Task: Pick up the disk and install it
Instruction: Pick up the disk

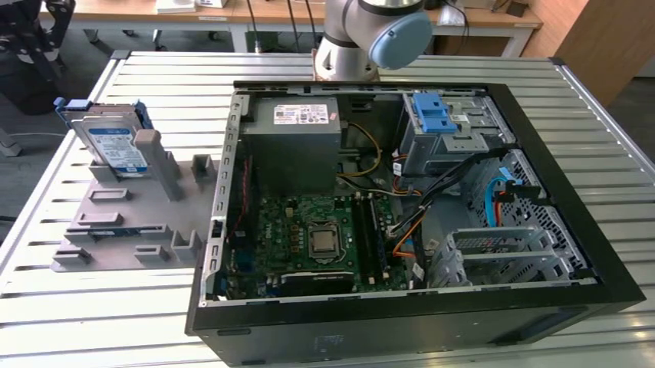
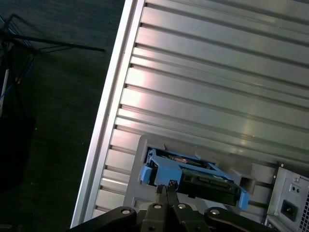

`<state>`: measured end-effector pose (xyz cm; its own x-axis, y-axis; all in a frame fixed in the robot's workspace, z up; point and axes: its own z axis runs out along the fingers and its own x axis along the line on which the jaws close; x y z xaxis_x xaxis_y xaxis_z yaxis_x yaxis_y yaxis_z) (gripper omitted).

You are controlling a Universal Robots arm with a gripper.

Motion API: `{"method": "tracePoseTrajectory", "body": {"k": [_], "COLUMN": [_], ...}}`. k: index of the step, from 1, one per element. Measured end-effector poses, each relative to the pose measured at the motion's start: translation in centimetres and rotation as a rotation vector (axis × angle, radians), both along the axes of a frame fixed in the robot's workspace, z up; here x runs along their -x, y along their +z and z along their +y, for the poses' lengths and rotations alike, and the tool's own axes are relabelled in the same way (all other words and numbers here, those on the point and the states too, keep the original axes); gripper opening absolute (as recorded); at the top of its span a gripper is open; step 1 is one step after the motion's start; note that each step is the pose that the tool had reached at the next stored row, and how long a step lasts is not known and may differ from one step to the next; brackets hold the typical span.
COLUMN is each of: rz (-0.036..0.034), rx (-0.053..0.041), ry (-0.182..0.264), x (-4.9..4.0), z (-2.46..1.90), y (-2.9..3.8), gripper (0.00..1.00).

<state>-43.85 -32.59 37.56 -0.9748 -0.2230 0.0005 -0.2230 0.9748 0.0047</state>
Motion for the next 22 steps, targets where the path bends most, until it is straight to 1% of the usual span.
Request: {"method": "tracePoseTrajectory", "body": {"k": [3, 11, 13, 15, 22], "rz": [0.0007, 0.0008, 0.0008, 0.0008, 0.0008], "rx": [0.0001, 0.0003, 0.0003, 0.0003, 0.0004], "ry": [0.001, 0.001, 0.007, 0.033, 0.160], "x": [-0.23, -0.25, -0.25, -0.25, -0.25], "z": [-0.01, -0.01, -0.01, -0.01, -0.01], "y": [-0.07, -0.11, -0.11, -0.12, -0.15], "gripper": [0.11, 0.11, 0.11, 0.11, 0.11]}}
